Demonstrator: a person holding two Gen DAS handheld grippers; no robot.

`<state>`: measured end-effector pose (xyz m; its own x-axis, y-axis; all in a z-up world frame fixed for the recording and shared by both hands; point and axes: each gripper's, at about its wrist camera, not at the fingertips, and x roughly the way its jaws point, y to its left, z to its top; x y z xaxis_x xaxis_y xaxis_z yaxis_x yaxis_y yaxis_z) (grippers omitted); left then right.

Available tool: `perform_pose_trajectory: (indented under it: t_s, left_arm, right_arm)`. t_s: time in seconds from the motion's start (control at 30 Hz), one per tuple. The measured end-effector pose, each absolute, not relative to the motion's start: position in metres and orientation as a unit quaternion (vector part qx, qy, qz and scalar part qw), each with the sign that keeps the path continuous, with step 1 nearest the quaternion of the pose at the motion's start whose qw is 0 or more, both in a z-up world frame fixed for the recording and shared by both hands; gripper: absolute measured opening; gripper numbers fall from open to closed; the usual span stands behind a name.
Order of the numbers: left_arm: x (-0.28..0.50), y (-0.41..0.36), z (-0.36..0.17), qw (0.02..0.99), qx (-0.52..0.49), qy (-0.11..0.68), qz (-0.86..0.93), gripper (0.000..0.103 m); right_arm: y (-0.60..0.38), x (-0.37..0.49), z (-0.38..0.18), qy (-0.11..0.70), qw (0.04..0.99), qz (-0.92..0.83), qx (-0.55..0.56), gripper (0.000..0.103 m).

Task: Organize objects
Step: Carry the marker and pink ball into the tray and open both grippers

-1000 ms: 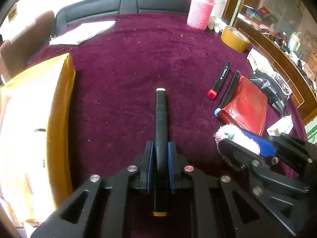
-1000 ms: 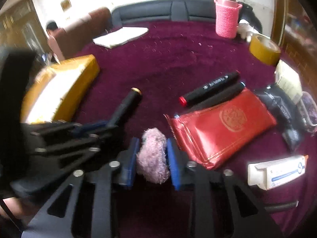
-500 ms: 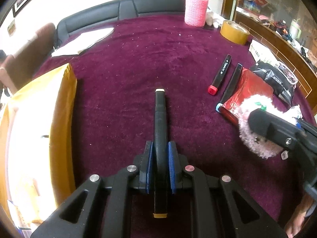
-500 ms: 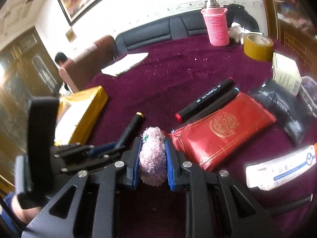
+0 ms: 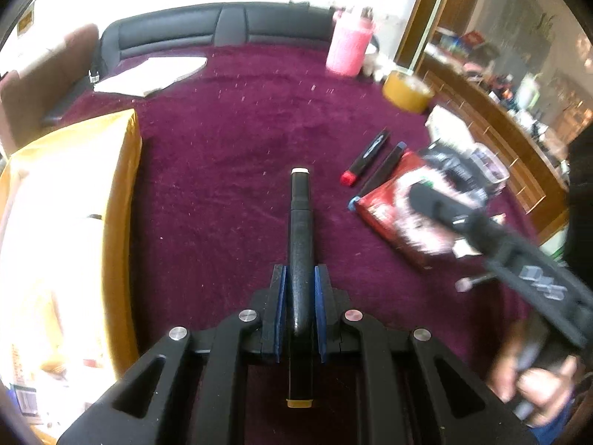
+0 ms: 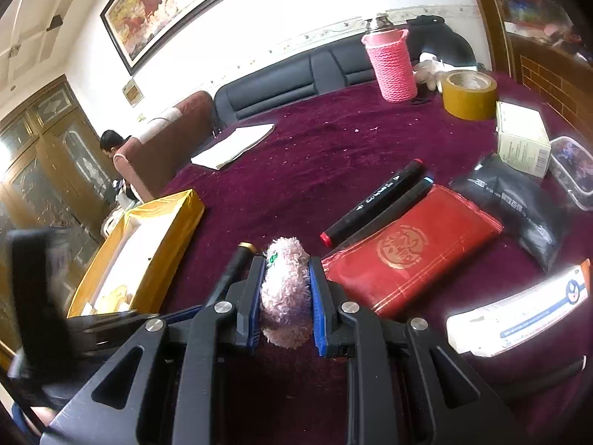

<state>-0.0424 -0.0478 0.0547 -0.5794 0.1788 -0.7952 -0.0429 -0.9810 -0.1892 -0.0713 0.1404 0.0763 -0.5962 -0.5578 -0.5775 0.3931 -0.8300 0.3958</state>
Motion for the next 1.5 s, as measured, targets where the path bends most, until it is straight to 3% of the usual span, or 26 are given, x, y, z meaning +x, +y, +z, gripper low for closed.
perform_pose_trajectory:
  t_s: [0.4, 0.8, 1.17, 1.5]
  left_arm:
    - [-0.009, -0.097, 0.095, 0.079, -0.407, -0.129, 0.901, 0.012]
    - [0.013, -0.188, 0.097, 0.027, -0.374, -0.191, 0.907, 0.012]
    - [0.008, -0.259, 0.064, -0.021, -0.381, -0.257, 0.888, 0.012]
    - [-0.022, -0.256, 0.041, -0.017, -0.407, -0.278, 0.87, 0.012]
  right_arm:
    - [0.137, -0.074, 0.07, -0.113, 0.269, -0.884, 0.366, 0.019]
    - [0.107, -0.068, 0.08, -0.114, 0.296, -0.866, 0.388, 0.019]
    - [-0.008, -0.067, 0.125, -0.06, 0.371, -0.837, 0.397, 0.02]
    - [-0.115, -0.121, 0.104, -0.008, 0.356, -0.824, 0.44, 0.02]
